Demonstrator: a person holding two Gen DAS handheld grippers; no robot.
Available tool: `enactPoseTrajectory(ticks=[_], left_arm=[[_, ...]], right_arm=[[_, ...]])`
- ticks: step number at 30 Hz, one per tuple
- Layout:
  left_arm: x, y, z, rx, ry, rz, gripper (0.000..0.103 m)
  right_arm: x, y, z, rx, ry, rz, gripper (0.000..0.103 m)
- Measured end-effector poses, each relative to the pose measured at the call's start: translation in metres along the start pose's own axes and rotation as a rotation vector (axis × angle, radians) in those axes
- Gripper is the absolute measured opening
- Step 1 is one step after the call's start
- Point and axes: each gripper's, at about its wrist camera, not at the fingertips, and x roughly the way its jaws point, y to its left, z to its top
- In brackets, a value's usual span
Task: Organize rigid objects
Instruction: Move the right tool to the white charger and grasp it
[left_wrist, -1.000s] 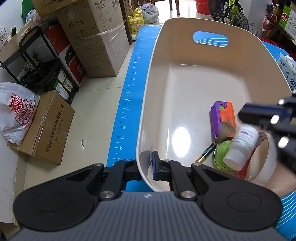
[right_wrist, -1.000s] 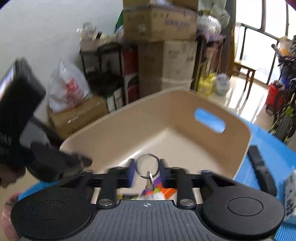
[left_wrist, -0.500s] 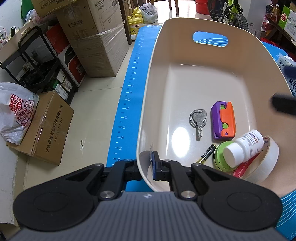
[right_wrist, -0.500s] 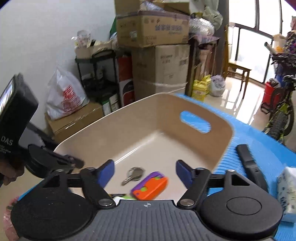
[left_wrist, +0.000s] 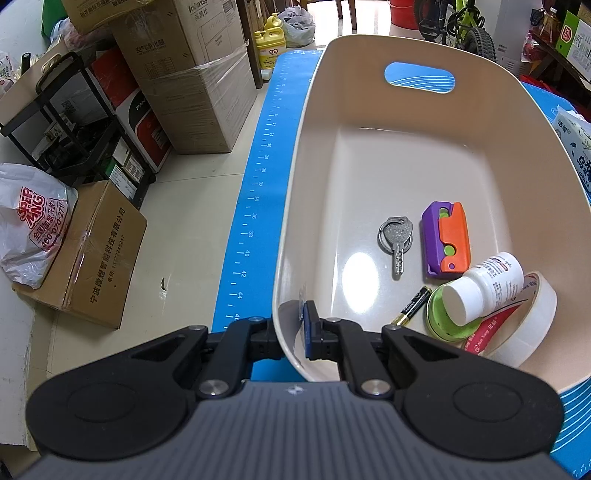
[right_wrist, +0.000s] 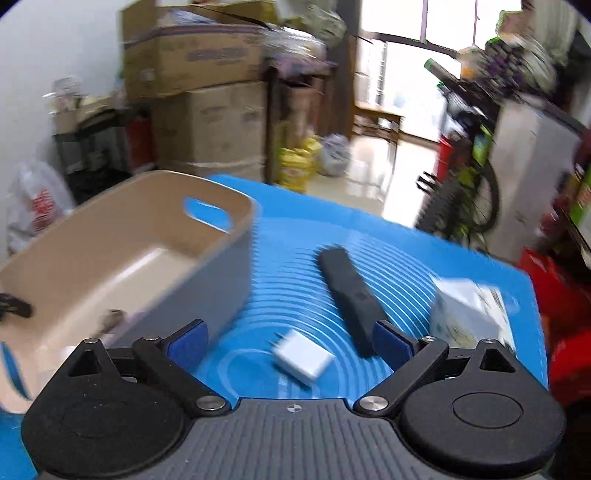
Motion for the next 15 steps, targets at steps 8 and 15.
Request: enactPoseTrajectory(ticks=[8,15], left_arm=[[0.000,0.001,-0.002,0.009,0.000,-0.004,0.011],[0.000,0.001,-0.002,0.012,-0.002,-0.006,0.011]], right_arm=[[0.055,-0.015,-0.025,0.048,0.081,-0.042,0.095],[0.089,-0.009,-0.036,0.120,0.115,-0.044,0.095]])
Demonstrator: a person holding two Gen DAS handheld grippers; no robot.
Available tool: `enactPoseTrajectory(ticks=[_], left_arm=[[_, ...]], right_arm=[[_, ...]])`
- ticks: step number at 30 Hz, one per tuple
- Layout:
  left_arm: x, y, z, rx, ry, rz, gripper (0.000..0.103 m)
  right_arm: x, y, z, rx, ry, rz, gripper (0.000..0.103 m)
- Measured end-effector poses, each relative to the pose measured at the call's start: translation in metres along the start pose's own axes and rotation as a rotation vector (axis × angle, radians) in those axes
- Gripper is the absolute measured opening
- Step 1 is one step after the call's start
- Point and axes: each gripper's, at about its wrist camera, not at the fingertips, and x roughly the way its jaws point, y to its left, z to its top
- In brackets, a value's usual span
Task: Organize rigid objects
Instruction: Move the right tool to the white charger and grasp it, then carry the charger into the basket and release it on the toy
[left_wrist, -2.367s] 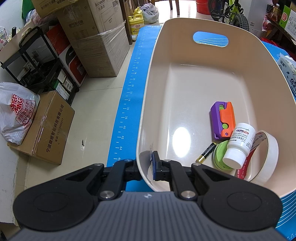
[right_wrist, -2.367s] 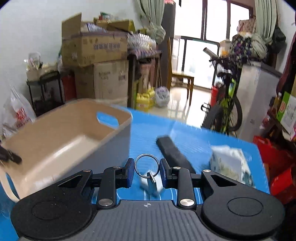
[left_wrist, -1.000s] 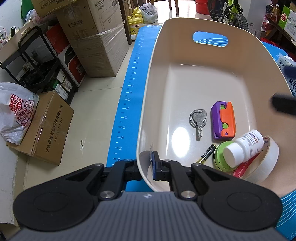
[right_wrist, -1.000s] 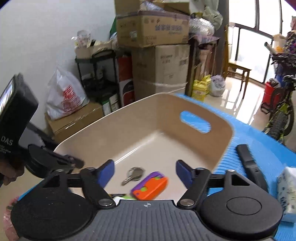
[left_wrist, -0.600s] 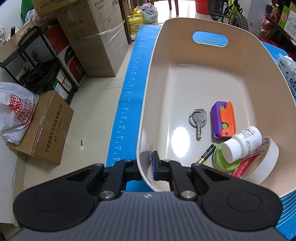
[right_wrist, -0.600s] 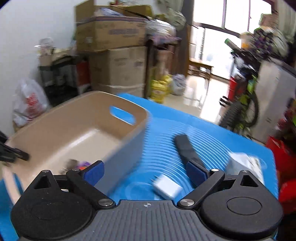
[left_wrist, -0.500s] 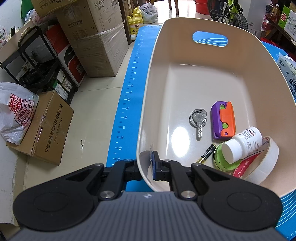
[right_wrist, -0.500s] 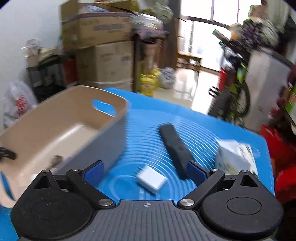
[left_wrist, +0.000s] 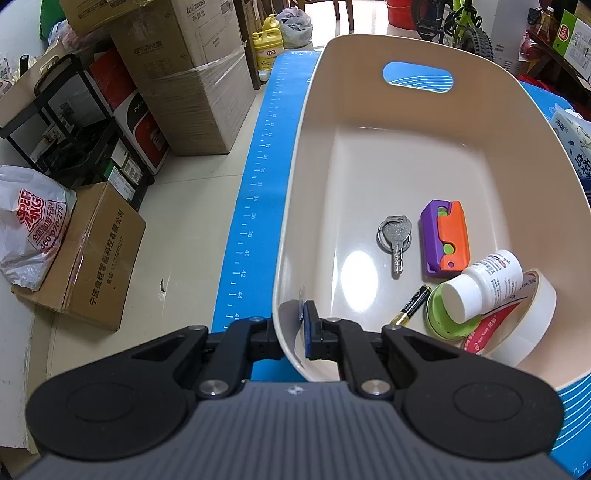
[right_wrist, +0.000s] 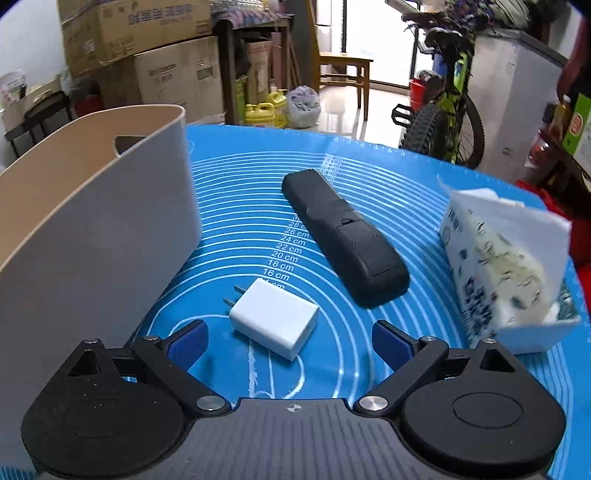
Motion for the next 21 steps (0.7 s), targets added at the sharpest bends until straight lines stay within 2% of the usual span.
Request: enactPoseTrajectory(ticks=[3,6,8,11,21], left_arm=[[0.000,0.000,0.000,0.002,-0.002,-0.002,0.011],[0.000,0.001,0.000,0.000,-0.003,-0.006,0.011],[-0.001,0.002,0.000,0.001,-0.003,-0.008,0.011],[0.000,0.002,0.001,0.001,-0.003,-0.009,0.011],[0.000,0.002,0.003,0.001,-0.001,-0.008,0.011]], right_arm=[[0.010,0.006,0.001,0.009,-0.002,-0.009,0.094],[0.017,0.014,0.003,-0.001,-0.008,-0.031,0.088],[0.021,0.019,0.003,-0.009,-0.003,-0.040,0.072],[0.017,0.021,0.001,-0.005,-0.029,-0.035,0.060],[-0.012,0.013,-0.003,0.005,-0.086,-0.023,0.060]])
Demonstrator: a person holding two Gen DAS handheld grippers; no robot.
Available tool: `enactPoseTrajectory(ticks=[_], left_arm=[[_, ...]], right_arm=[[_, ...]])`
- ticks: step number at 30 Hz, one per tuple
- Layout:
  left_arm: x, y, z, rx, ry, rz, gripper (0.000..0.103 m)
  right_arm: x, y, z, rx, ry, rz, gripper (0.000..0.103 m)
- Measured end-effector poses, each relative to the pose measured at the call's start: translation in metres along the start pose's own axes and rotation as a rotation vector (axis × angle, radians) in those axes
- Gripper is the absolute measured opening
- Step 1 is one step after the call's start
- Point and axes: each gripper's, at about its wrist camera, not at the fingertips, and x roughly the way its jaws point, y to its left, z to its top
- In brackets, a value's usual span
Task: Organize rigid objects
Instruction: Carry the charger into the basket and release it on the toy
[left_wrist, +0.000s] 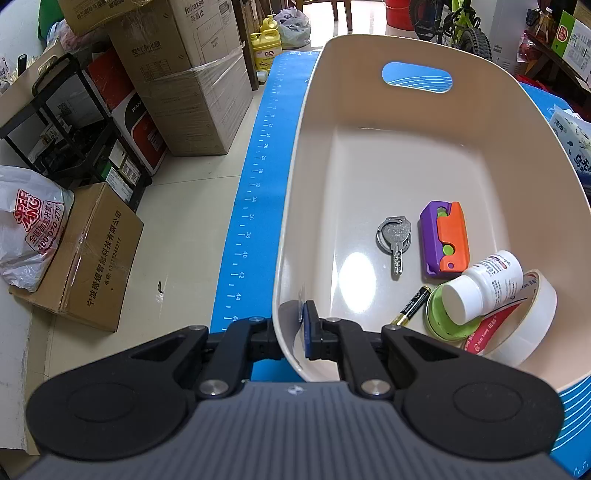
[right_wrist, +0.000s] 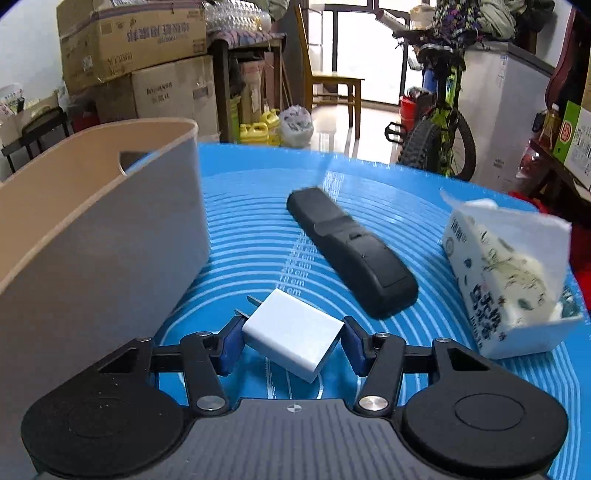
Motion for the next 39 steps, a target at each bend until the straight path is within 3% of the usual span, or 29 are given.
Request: enactPoseTrajectory(ticks=[7,14,20,28,39], left_arm=[[0.000,0.000,0.001,0.001,0.001,0.000,0.011],[0.000,0.001,0.000,-0.002,-0.001,-0.001,0.011],[-0.001,0.002,0.000,0.004,0.004,0.003,0.011],[0.000,0.002,0.000,0.004,0.004,0.004,0.011],[0.000,0.002,0.000,0.003,0.004,0.004,0.010]], right_arm=[[-0.046,0.004,0.015,-0.032,-0.109,0.015,0.060],[-0.092,0.019,0.044,-0.037,-0.223,0.085,0.060],[-0.112,0.052,0.062,-0.108,-0.256,0.173,0.060],[-0.108,0.114,0.053,-0.242,-0.200,0.271,0.060],[-0.082,0.162,0.016,-0.377,-0.011,0.309,0.060]])
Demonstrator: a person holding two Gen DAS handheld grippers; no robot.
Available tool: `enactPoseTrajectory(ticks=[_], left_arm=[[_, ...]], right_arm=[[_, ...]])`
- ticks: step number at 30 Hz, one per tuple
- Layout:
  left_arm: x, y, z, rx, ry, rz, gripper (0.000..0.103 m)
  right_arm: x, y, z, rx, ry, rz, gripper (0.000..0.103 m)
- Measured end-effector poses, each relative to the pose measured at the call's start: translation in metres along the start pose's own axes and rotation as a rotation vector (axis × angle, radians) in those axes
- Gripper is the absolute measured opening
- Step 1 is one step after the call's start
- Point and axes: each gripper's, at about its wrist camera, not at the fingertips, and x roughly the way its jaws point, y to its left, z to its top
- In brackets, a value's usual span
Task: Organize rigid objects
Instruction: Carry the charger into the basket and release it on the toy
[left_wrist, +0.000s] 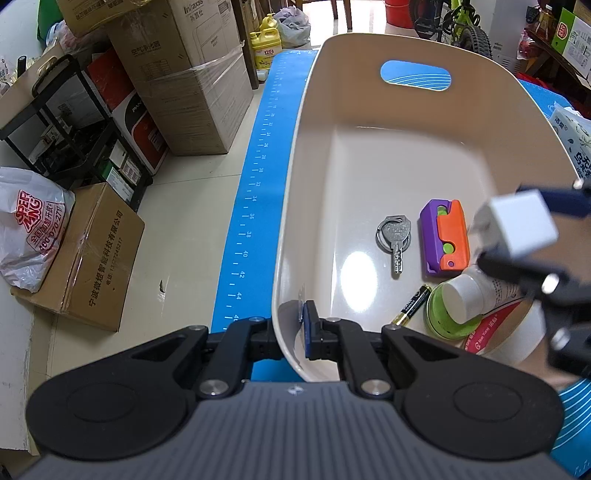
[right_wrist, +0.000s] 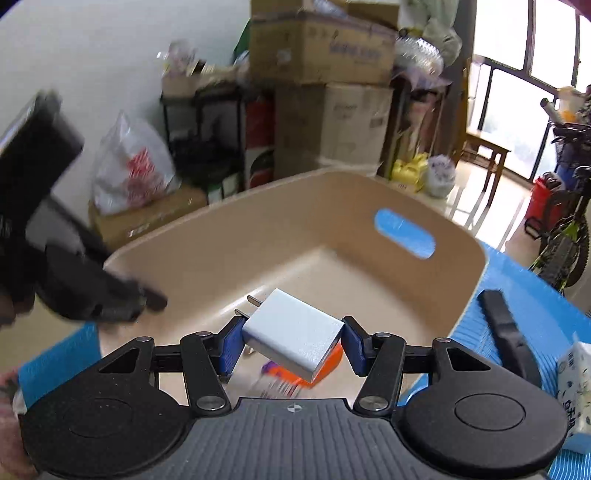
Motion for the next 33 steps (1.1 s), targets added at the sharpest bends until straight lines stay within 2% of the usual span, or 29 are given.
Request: enactPoseTrajectory(ticks=[4,11,18,19,22,23,27,30,33], left_arm=[[0.000,0.000,0.000,0.001,0.000,0.001,0.010],[0.000,-0.001,0.000,-0.001,0.000,-0.001,0.010],[0.001,-0.001,0.000,-0.003,0.003,-0.002,0.010],[0.001,-0.001,0.000,-0.002,0.003,-0.003,0.010],[0.001,0.000,-0.001,-0.004,0.002,-0.005,0.010],[0.001,0.000,-0.001,-0.005,0.002,-0.006,0.010],[0.001,0.000,-0.002,0.000,0.001,-0.007,0.010],[0.001,0.000,-0.002,0.002,0.003,-0.007,0.010],[0.001,0.000,-0.002,0.000,0.004,-0.008,0.010]], right_arm=[[0.012,0.010,-0.007,-0.022,0.066,-0.001,0.060],[0.014,0.014,-0.006,-0.042,0.081,-0.029,0.060],[0.001,-0.002,-0.005,-0.014,0.029,0.010,0.081],[-0.003,-0.007,-0.005,-0.010,0.018,0.005,0.088],[-0.021,-0.026,-0.006,0.012,-0.040,0.008,0.090],[-0.028,-0.033,-0.006,0.016,-0.060,0.000,0.094],[-0.047,-0.074,-0.014,0.073,-0.111,-0.073,0.097],[-0.051,-0.115,-0.023,0.139,-0.107,-0.139,0.097],[-0.043,-0.149,-0.033,0.143,-0.083,-0.195,0.096]])
